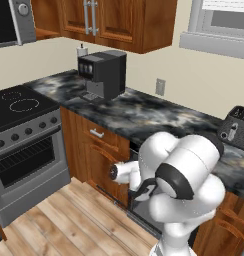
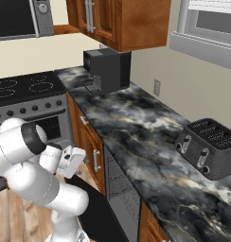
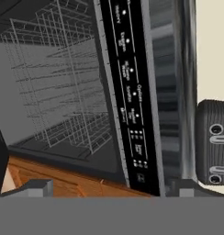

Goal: Open the dishwasher door and pull out the top rack.

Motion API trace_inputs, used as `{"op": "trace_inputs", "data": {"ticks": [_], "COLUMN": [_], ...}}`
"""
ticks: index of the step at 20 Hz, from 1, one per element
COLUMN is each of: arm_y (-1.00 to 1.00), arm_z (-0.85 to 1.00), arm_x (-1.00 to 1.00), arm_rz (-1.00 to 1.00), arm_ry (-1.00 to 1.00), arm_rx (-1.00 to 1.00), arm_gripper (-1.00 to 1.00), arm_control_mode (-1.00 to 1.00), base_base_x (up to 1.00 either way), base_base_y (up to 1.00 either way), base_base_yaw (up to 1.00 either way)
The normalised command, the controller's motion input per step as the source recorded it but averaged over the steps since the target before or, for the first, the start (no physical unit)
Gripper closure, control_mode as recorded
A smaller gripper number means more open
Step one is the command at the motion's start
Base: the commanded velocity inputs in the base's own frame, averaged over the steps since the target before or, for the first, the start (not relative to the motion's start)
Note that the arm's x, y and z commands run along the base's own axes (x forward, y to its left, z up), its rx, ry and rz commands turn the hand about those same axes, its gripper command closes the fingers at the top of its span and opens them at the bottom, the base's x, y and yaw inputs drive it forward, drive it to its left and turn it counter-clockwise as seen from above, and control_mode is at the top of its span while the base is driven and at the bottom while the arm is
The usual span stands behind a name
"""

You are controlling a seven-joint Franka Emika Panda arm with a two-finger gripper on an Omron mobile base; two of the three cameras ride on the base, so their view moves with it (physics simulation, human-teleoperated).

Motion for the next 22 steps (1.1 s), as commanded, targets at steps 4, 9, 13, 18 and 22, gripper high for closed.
{"op": "trace_inputs", "data": {"ticks": [4, 9, 13, 18, 22], "arm_y": [-0.13, -0.09, -0.03, 0.0, -0.02], "arm_z": [-0.39, -0.43, -0.34, -0.27, -0.13], "arm_x": [0.32, 0.37, 0.36, 0.27, 0.35], "arm_rz": [0.02, 0.03, 0.01, 0.01, 0.0], "arm_ry": [0.01, 0.0, 0.0, 0.0, 0.0], "arm_rx": [-0.05, -0.06, -0.05, -0.04, -0.02], "arm_gripper": [-1.0, -1.0, -1.0, -1.0, -1.0], "arm_control_mode": [-1.0, -1.0, -1.0, -1.0, -1.0], "base_base_x": [0.0, 0.0, 0.0, 0.0, 0.0], "base_base_y": [0.0, 0.0, 0.0, 0.0, 0.0], "base_base_yaw": [0.0, 0.0, 0.0, 0.0, 0.0]}}
